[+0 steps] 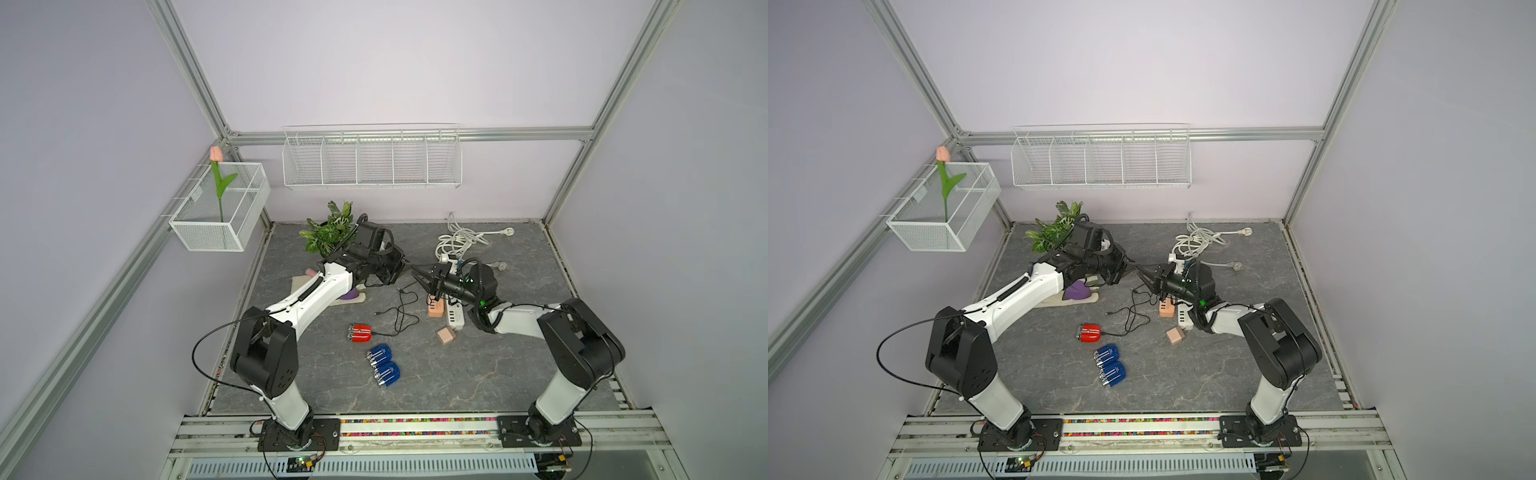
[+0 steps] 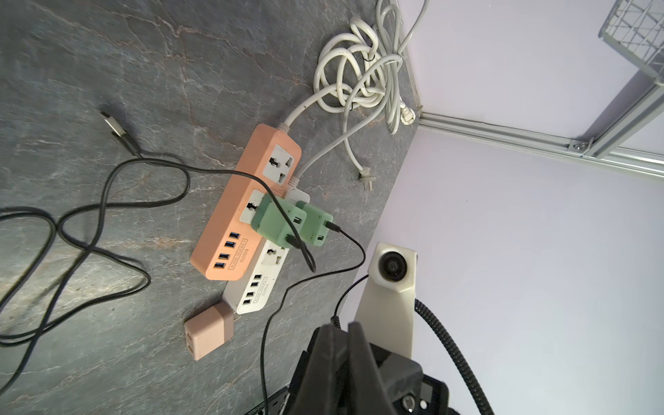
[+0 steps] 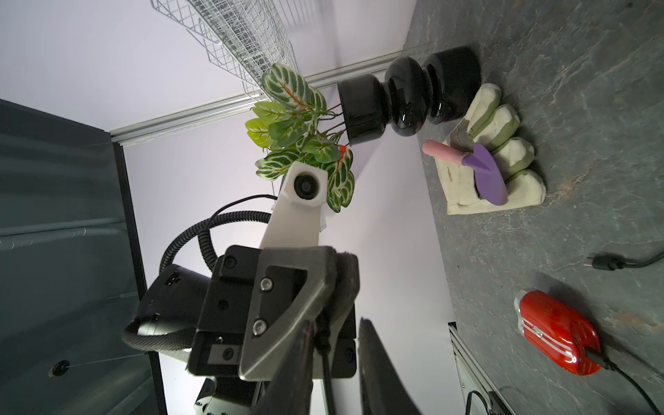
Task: Charge the electric shaver
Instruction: Pick up the charging cable from the center of the board.
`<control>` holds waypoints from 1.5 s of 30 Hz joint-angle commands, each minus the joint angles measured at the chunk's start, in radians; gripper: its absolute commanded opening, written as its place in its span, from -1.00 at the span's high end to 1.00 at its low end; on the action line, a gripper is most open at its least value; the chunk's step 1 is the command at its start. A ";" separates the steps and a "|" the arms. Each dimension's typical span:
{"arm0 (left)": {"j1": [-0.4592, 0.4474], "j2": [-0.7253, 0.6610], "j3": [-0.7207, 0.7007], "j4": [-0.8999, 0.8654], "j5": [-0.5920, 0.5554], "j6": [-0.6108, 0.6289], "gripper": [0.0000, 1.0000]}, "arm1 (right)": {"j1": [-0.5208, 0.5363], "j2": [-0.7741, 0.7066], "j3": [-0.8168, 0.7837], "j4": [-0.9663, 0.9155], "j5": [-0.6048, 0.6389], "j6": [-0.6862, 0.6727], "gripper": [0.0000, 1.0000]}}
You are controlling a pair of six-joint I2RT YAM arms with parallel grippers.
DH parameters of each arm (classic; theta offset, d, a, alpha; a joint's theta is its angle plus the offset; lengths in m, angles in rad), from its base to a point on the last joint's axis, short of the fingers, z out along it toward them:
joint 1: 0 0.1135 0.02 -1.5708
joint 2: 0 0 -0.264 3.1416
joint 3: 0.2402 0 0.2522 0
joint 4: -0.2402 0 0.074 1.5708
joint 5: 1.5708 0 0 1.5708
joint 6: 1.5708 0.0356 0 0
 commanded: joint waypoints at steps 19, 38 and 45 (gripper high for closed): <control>-0.008 -0.020 -0.010 -0.055 -0.039 0.002 0.65 | 0.007 -0.014 -0.043 0.066 0.025 0.029 0.86; -0.102 -0.511 -0.616 -0.265 -0.273 -0.901 0.06 | -0.015 -0.121 -0.042 -0.316 -0.338 -0.578 0.87; -0.150 -0.446 -0.637 -0.260 -0.258 -1.053 -0.10 | -0.016 -0.147 -0.012 -0.368 -0.361 -0.605 0.87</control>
